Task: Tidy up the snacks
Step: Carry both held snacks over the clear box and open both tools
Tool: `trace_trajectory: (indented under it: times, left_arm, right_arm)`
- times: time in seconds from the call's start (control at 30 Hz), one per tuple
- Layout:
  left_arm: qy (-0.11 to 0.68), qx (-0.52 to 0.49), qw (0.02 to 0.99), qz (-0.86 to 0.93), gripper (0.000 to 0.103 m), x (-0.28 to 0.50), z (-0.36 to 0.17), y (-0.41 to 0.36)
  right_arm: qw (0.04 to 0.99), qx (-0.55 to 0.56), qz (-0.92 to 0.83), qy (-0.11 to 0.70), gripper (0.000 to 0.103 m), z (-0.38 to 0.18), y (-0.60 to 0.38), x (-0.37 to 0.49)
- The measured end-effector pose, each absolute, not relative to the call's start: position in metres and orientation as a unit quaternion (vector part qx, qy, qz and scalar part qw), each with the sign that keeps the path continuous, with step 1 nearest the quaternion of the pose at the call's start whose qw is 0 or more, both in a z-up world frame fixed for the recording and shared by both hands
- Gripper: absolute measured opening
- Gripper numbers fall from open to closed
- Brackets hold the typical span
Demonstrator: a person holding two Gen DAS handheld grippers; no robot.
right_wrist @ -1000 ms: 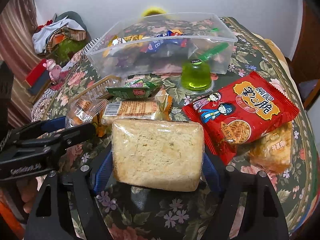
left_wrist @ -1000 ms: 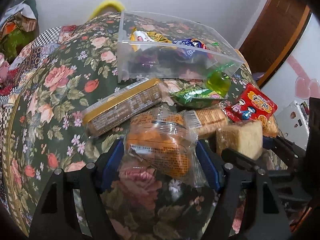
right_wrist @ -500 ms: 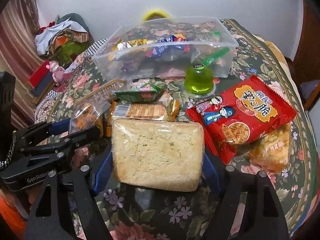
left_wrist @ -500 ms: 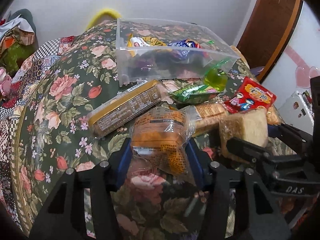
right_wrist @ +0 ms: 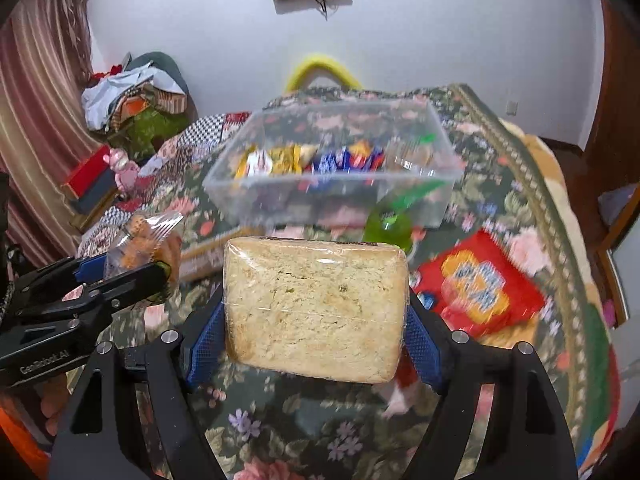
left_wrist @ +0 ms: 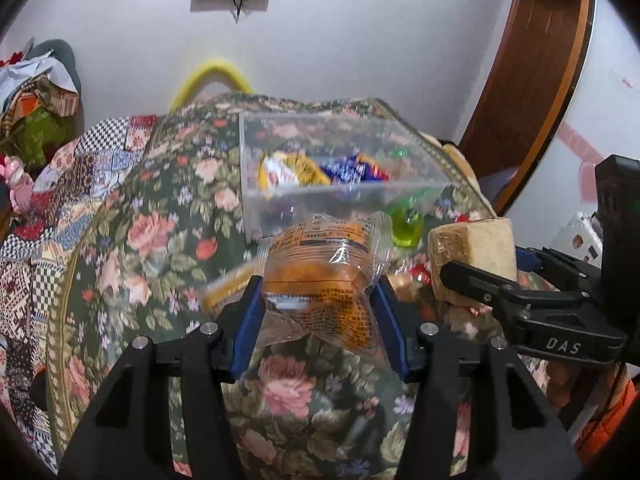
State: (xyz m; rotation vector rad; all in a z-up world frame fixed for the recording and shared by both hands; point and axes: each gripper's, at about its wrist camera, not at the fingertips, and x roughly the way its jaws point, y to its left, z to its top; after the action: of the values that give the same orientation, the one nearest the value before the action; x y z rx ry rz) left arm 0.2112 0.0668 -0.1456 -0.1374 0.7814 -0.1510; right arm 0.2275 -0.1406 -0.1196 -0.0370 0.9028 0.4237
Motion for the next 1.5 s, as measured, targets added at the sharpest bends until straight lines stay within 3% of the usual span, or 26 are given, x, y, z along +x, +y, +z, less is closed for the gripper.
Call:
trace_trajectory:
  times: [0.73, 1.5]
  left_arm:
    - [0.35, -0.06, 0.931, -0.08, 0.054, 0.313, -0.111, 0.05]
    - [0.409, -0.042, 0.91, -0.055, 0.054, 0.429, -0.163, 0.045]
  right_arm:
    - [0.908, -0.027, 0.181, 0.377, 0.076, -0.082, -0.146, 0.313]
    - [0.876, -0.055, 0.197, 0.436, 0.076, -0.122, -0.141, 0.413]
